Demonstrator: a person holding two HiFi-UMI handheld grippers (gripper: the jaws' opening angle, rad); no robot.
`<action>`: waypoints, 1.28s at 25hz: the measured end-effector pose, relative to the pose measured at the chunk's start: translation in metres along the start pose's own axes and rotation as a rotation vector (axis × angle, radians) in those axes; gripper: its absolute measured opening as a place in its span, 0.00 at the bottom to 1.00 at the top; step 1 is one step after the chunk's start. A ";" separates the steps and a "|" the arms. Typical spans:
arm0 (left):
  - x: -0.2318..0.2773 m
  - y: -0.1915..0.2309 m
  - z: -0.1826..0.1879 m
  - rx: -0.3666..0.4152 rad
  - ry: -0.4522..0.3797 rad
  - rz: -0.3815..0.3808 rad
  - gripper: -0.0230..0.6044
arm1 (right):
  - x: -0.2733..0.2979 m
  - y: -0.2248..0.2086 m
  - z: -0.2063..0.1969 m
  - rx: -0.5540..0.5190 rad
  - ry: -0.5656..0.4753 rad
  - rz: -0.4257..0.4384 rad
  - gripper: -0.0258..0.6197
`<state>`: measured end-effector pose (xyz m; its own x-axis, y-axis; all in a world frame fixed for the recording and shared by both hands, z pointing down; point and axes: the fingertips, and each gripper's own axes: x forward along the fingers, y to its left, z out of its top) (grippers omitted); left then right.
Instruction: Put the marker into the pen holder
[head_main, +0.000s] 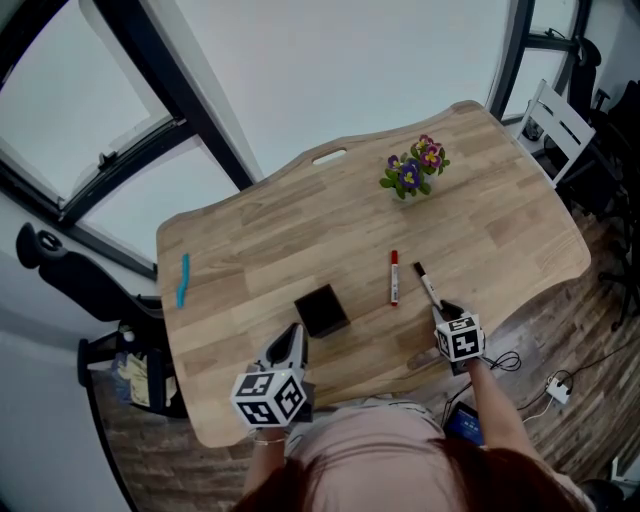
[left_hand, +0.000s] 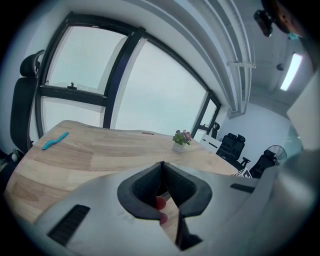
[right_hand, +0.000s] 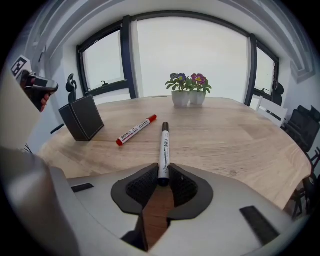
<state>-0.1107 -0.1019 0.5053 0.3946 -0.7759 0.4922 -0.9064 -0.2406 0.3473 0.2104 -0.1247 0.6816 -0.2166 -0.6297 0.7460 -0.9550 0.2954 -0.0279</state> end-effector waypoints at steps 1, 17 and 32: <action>0.000 0.001 0.000 0.001 0.001 -0.001 0.04 | 0.000 0.001 0.000 0.002 0.002 0.000 0.14; 0.008 0.009 -0.009 -0.024 0.028 -0.013 0.04 | -0.014 0.002 0.017 0.019 -0.067 -0.022 0.13; 0.017 0.017 -0.016 -0.045 0.049 -0.012 0.12 | -0.043 0.027 0.081 -0.068 -0.199 0.044 0.13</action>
<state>-0.1170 -0.1099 0.5329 0.4129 -0.7435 0.5260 -0.8945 -0.2223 0.3879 0.1772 -0.1477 0.5944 -0.3003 -0.7425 0.5988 -0.9291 0.3697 -0.0075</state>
